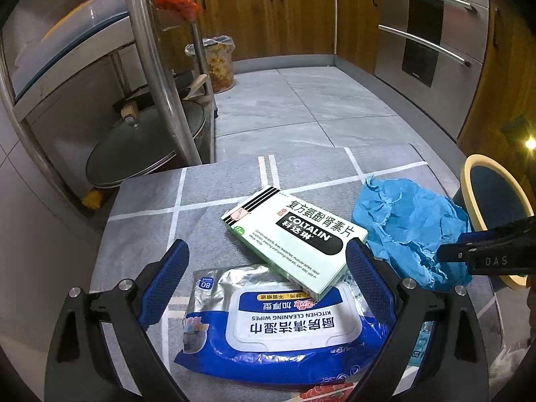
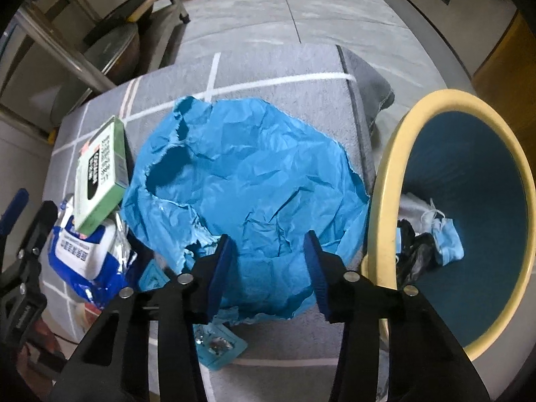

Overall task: Collect trash
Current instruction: 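Grasp the crumpled blue sheet with the right tool while the left tool grasps the green COLTALIN box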

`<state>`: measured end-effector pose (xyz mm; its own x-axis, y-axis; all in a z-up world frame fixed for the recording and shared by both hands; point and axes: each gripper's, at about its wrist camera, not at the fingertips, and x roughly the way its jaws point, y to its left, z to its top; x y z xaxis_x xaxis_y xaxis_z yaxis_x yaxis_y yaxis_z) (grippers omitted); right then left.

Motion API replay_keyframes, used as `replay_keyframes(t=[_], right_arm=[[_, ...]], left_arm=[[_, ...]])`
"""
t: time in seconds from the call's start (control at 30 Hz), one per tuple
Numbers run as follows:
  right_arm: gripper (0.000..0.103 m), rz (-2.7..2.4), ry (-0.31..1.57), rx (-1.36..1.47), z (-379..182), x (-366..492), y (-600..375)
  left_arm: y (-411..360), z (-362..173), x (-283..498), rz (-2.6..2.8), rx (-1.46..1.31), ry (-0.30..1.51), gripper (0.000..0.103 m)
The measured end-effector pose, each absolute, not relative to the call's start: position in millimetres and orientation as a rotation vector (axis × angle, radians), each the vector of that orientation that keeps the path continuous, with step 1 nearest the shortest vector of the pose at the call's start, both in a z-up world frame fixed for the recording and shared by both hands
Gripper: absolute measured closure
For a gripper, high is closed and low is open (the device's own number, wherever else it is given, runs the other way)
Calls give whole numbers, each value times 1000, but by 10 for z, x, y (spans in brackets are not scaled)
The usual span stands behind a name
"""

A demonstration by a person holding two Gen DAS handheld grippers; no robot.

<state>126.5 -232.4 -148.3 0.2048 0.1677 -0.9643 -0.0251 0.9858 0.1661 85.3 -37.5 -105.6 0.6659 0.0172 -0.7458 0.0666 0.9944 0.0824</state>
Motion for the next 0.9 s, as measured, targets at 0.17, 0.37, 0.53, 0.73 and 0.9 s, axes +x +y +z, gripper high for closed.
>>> replay_keyframes(t=[0.17, 0.37, 0.53, 0.73, 0.9], right_arm=[[70, 127, 1387, 90, -1581, 1256, -2293], [84, 123, 1374, 101, -1538, 1273, -2313], [88, 119, 1332, 168, -1366, 1282, -2414], [89, 101, 1274, 237, -1141, 1309, -2591], [89, 91, 1224, 241, -1002, 1364, -2684]], left_arm=[[-371, -1070, 868, -29, 103, 846, 10], [-394, -1070, 871, -36, 104, 846, 10], [-367, -1074, 882, -34, 90, 846, 10], [-397, -1082, 917, -27, 64, 860, 10], [-510, -1093, 1020, -4, 10, 877, 10]])
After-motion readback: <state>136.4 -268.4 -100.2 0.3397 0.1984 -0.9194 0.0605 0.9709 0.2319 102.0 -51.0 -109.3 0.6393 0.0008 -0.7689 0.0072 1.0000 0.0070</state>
